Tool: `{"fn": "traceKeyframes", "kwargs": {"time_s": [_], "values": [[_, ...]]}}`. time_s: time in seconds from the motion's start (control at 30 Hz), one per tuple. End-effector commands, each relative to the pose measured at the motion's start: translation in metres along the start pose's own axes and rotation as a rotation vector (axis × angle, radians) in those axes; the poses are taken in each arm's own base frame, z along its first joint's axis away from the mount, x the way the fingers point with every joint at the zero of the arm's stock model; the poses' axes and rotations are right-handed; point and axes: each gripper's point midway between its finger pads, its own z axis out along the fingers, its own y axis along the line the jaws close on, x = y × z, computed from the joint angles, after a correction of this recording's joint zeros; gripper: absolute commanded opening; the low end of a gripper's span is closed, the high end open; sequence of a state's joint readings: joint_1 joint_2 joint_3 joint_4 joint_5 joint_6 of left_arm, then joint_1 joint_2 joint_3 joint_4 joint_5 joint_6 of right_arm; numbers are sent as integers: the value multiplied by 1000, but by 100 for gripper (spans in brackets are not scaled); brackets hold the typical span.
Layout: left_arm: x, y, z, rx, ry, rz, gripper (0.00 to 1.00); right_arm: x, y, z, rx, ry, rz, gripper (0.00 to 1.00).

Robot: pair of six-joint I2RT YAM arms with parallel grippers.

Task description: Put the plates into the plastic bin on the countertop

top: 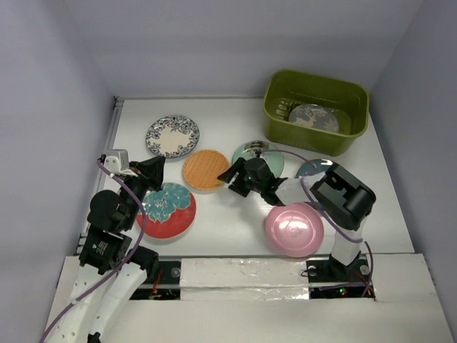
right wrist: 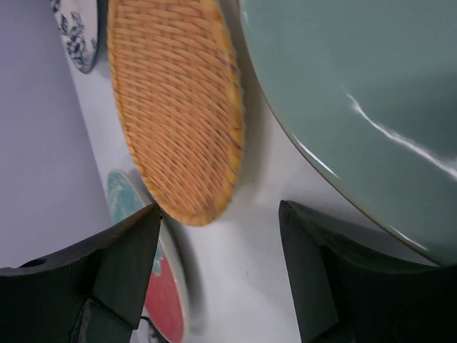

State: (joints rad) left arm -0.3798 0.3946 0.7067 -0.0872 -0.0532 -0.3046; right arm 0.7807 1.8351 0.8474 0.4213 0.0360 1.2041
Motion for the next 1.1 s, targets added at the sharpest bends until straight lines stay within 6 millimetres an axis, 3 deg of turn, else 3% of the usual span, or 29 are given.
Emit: {"fn": "traceKeyframes", "kwargs": {"time_s": [0.0, 0.2, 0.23, 0.3, 0.33, 0.37, 0.4, 0.43, 0.5, 0.53, 0.63, 0.67, 0.77, 0.8, 0.87, 0.9, 1.0, 1.03, 1.07], "values": [[-11, -5, -2, 18, -36, -2, 8, -15, 40, 16, -118, -70, 83, 73], [-11, -5, -2, 16, -37, -1, 9, -20, 42, 38, -130, -118, 126, 53], [-11, -4, -2, 15, -37, -1, 9, -22, 43, 39, -123, -126, 135, 37], [-12, -5, -3, 15, -39, -1, 10, -24, 40, 38, -119, -140, 146, 25], [-12, -5, -3, 15, -39, -1, 10, -24, 49, 31, -143, -149, 148, 20], [-13, -5, -3, 16, -42, -1, 10, -27, 44, 26, -130, -170, 143, 9], [-12, -7, -3, 25, -38, -2, 10, -24, 47, 21, -135, -172, 131, 4], [-13, -7, -4, 26, -43, -3, 10, -31, 60, 8, -159, -188, 118, 0], [-13, -7, -5, 26, -45, -3, 10, -32, 67, -9, -179, -201, 92, 0], [-13, -7, -5, 26, -45, -3, 10, -40, 89, -28, -241, -221, 63, 0], [-14, -7, -5, 27, -46, -3, 11, -57, 105, -59, -264, -286, -9, 0], [-13, -7, -5, 25, -45, -1, 12, -79, 125, -85, -306, -357, -17, 0], [-14, -8, -5, 29, -45, -3, 13, -126, 132, -120, -298, -470, -80, 0], [-13, -8, -5, 28, -43, -1, 13, -163, 134, -146, -310, -554, -69, 0], [-13, -8, -5, 28, -43, 1, 14, -198, 130, -170, -282, -623, -116, 0], [-14, -8, -5, 29, -45, 0, 15, -235, 120, -191, -252, -702, -105, 0], [-14, -8, -6, 26, -47, 2, 16, -282, 109, -221, -185, -777, -150, 0], [-13, -7, -5, 25, -45, 0, 16, -308, 86, -228, -107, -816, -158, 0], [-14, -8, -5, 27, -45, 0, 16, -321, 93, -236, -116, -816, -177, 0]]}}
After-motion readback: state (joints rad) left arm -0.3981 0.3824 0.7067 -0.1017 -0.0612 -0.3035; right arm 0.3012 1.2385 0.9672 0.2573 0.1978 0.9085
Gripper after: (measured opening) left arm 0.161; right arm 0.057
